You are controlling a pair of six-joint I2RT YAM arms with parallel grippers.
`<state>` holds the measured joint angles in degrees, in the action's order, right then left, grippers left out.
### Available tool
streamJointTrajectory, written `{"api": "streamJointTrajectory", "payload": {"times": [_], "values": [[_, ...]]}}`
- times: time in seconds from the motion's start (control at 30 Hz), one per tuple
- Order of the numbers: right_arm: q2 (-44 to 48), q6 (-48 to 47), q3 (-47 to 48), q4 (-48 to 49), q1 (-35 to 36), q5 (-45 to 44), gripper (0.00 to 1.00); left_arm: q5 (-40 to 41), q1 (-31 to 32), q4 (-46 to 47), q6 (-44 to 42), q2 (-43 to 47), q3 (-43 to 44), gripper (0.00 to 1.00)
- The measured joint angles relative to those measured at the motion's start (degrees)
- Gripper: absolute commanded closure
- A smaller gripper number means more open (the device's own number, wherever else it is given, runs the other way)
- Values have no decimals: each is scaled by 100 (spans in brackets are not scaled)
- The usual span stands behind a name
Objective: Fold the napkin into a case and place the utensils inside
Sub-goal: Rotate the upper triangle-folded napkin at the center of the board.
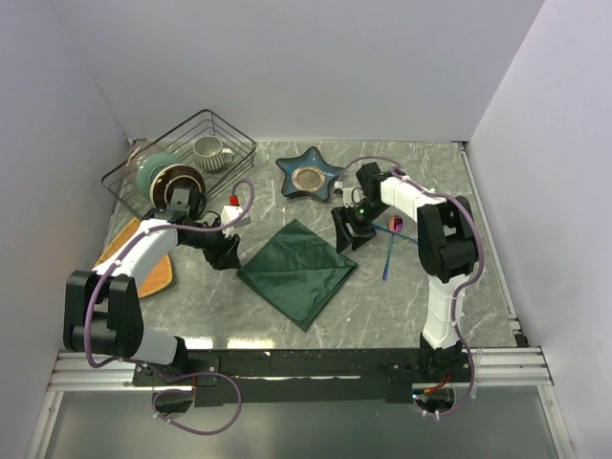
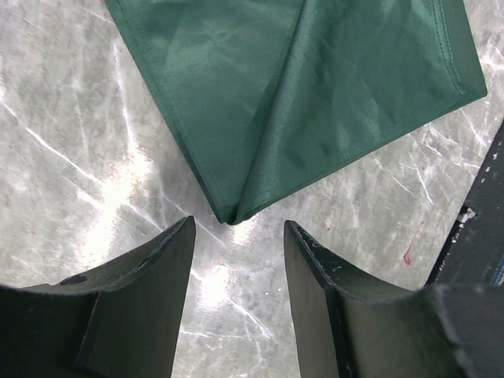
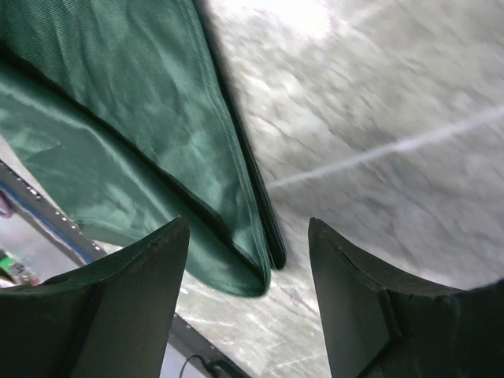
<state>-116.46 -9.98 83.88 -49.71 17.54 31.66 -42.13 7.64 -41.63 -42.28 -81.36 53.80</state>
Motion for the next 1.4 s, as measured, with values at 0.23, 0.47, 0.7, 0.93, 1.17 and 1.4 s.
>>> {"api": "streamJointTrajectory", "payload": {"times": [0.23,0.47,0.7,0.93,1.17,1.4], "values": [[363,116,-149,-87,-149,136,31,146,136,177,-127,0,4,46],[774,404,-763,-94,-262,291,33,155,210,455,-31,-114,232,47],[789,459,-852,-26,-358,282,38,155,197,542,527,-369,251,45],[739,387,-422,33,-356,66,45,201,57,350,1379,-868,525,37],[542,361,-201,188,-304,66,57,-72,-221,-221,1886,-1375,1060,33],[470,323,-420,273,-192,70,57,-208,-269,-553,1781,-1349,1080,42]]}}
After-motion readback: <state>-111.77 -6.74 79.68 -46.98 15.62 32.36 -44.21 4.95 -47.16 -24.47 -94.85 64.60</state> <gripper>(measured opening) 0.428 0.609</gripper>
